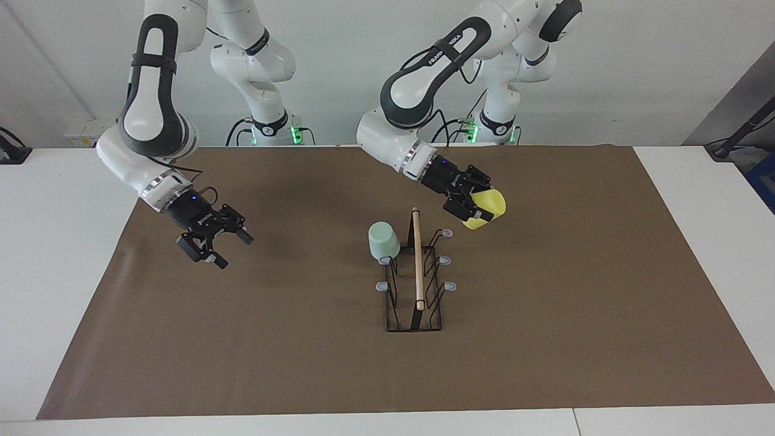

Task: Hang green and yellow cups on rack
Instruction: 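Release the green cup with the right gripper while the left gripper carries the yellow cup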

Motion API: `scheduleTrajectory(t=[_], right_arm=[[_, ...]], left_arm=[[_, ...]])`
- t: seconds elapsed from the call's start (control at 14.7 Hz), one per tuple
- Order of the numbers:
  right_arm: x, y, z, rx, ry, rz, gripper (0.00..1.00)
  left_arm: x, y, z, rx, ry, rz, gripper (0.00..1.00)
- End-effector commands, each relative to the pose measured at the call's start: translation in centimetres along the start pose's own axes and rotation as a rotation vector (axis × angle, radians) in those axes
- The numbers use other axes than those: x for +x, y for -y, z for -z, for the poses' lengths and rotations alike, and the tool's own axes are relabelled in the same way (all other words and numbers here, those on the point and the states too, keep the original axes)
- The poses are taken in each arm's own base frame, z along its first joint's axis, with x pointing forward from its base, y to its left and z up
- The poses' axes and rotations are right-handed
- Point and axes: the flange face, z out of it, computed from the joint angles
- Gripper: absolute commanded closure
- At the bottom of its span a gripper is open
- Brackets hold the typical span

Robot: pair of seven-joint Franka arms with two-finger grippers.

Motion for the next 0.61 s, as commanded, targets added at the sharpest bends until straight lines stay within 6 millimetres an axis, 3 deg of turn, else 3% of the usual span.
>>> scheduleTrajectory(t=[0.0, 0.14, 0.34, 0.55], right_arm=[[0.7, -1.8, 1.4, 0.06, 0.128, 0.032, 0.0], [1.7, -3.2, 2.3, 0.105, 0.243, 0.037, 0.0], [3.3, -4.7, 3.4, 0.134, 0.403, -0.03, 0.0], [5.5, -4.8, 3.1, 0.137, 0.547, -0.115, 0.0]], left_arm=[[-0.9, 0.0, 1.1, -0.024, -0.034, -0.016, 1.0], [-3.6, 1.8, 2.2, -0.074, -0.034, -0.083, 1.0], [-3.9, 1.9, 2.7, -0.115, -0.047, -0.09, 1.0], [-4.7, 2.0, 3.2, -0.176, -0.051, -0.105, 1.0]])
